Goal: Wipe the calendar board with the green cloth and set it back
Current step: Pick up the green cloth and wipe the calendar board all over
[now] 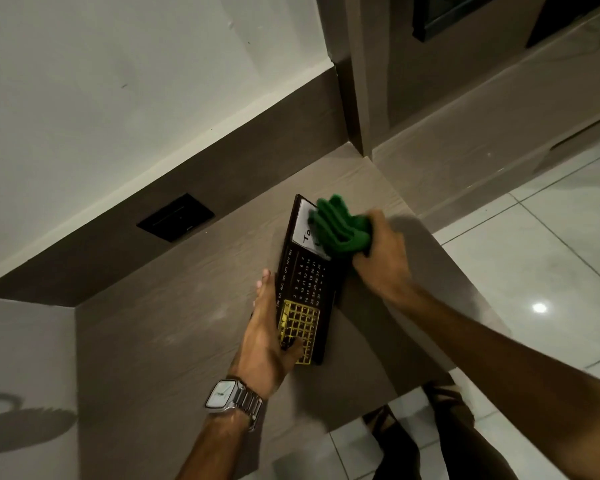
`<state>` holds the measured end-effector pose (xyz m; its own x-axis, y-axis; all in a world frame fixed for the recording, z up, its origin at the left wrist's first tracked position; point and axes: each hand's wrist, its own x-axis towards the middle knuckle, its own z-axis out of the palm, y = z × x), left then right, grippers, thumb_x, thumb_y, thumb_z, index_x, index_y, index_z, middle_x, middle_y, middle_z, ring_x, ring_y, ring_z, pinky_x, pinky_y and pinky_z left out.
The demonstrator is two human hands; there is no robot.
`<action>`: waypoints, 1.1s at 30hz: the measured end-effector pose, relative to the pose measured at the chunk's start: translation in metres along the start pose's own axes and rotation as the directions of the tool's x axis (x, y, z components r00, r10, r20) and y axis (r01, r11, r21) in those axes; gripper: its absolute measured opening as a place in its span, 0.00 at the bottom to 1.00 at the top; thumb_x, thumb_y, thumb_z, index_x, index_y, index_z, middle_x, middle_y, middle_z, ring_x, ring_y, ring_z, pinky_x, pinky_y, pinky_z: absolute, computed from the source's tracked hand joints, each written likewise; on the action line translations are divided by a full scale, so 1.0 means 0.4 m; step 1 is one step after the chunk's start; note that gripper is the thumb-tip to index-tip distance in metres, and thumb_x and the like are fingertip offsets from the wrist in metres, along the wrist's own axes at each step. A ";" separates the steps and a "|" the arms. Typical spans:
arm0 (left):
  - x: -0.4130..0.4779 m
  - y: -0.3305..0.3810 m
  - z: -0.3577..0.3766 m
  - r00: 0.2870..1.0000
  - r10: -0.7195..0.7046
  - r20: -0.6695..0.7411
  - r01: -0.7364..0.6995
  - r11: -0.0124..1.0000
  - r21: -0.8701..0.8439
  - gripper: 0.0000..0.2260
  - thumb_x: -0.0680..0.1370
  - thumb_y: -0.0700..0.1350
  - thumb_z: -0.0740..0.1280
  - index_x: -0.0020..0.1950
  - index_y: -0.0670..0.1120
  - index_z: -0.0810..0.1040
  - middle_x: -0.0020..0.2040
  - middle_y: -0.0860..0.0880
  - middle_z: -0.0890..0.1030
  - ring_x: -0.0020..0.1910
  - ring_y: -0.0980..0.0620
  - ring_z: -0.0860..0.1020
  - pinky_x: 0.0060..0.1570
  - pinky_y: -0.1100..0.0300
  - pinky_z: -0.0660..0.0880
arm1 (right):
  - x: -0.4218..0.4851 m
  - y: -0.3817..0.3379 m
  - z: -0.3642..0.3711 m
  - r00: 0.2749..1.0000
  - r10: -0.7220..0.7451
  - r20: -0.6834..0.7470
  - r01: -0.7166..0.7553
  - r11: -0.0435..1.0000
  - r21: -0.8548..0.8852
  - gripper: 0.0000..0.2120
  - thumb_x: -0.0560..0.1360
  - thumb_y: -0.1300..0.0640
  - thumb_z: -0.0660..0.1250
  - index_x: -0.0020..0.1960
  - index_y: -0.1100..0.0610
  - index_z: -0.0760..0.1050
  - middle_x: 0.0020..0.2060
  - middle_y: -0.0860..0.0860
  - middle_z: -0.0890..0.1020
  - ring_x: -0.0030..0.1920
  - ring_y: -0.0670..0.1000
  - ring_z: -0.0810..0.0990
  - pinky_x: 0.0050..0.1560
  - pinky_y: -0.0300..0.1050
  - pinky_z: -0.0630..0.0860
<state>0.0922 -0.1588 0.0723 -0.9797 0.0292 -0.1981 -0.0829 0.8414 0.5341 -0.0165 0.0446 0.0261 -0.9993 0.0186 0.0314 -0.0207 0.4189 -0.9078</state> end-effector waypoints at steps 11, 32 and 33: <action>0.000 -0.011 0.008 0.999 0.041 -0.031 -0.039 0.998 0.044 0.52 0.67 0.35 0.78 0.79 0.41 0.44 0.80 0.39 0.56 0.79 0.41 0.56 0.72 0.38 0.66 | -0.121 0.117 0.000 0.516 -0.615 0.596 0.814 0.570 -0.117 0.25 0.65 0.62 0.79 0.61 0.50 0.80 0.64 0.48 0.79 0.69 0.54 0.71 0.65 0.59 0.71; 0.009 0.014 -0.005 0.999 -0.034 0.030 0.035 0.999 -0.014 0.58 0.70 0.38 0.77 0.70 0.72 0.32 0.82 0.49 0.48 0.80 0.49 0.49 0.77 0.43 0.53 | 0.054 0.049 -0.060 0.864 -0.414 0.287 0.498 0.786 -0.366 0.26 0.67 0.58 0.78 0.64 0.55 0.78 0.61 0.56 0.79 0.58 0.61 0.72 0.52 0.59 0.75; 0.009 0.014 -0.005 0.999 -0.038 0.028 0.038 0.999 -0.010 0.58 0.70 0.38 0.77 0.70 0.71 0.32 0.82 0.49 0.48 0.80 0.49 0.49 0.77 0.43 0.53 | 0.054 0.049 -0.053 0.884 -0.406 0.233 0.467 0.798 -0.381 0.27 0.67 0.58 0.78 0.65 0.55 0.78 0.62 0.57 0.79 0.58 0.61 0.71 0.53 0.59 0.75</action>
<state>0.0878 -0.1551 0.0762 -0.9703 0.0124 -0.2415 -0.1223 0.8363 0.5344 -0.0377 0.0724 0.0178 -0.8816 -0.3655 0.2986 -0.4720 0.6885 -0.5507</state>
